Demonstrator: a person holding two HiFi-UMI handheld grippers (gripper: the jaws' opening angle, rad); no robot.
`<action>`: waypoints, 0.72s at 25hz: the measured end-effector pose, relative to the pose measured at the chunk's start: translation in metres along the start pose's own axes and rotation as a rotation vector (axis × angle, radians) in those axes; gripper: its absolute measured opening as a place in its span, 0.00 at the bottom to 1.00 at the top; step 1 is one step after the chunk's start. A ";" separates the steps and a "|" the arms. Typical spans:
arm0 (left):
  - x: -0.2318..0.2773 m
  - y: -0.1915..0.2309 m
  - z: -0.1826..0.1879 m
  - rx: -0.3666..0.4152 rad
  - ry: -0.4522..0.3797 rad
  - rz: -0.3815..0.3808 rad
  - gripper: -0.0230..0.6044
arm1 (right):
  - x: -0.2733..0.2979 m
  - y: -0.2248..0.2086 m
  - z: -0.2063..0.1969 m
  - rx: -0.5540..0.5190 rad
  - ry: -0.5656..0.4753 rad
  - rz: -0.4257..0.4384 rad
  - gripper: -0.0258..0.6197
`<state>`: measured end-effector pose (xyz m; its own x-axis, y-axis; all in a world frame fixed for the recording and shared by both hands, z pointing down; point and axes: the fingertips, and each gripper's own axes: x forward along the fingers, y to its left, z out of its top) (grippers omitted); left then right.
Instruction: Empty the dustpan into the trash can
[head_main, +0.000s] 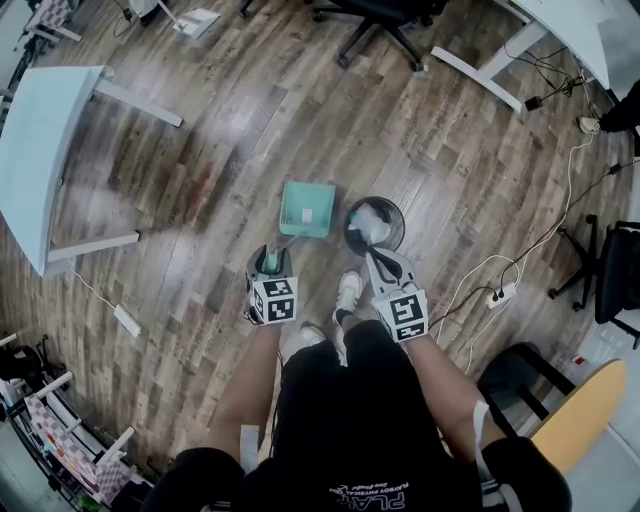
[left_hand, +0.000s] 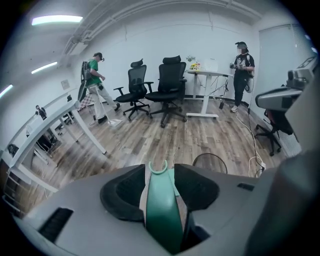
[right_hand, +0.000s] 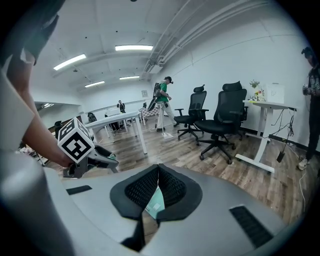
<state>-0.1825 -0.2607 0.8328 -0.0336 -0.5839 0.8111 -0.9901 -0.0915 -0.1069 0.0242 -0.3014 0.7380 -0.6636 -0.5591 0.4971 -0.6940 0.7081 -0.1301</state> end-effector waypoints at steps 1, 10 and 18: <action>-0.005 0.001 0.004 0.000 -0.013 0.005 0.33 | -0.002 0.001 0.002 -0.002 -0.003 -0.004 0.08; -0.068 0.007 0.042 -0.017 -0.176 0.019 0.32 | -0.028 0.020 0.026 -0.033 -0.070 -0.045 0.08; -0.147 0.000 0.045 -0.025 -0.268 -0.013 0.28 | -0.069 0.066 0.048 -0.071 -0.141 -0.065 0.08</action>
<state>-0.1713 -0.2107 0.6875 0.0129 -0.7757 0.6309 -0.9933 -0.0823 -0.0809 0.0104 -0.2368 0.6536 -0.6541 -0.6559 0.3767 -0.7184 0.6946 -0.0382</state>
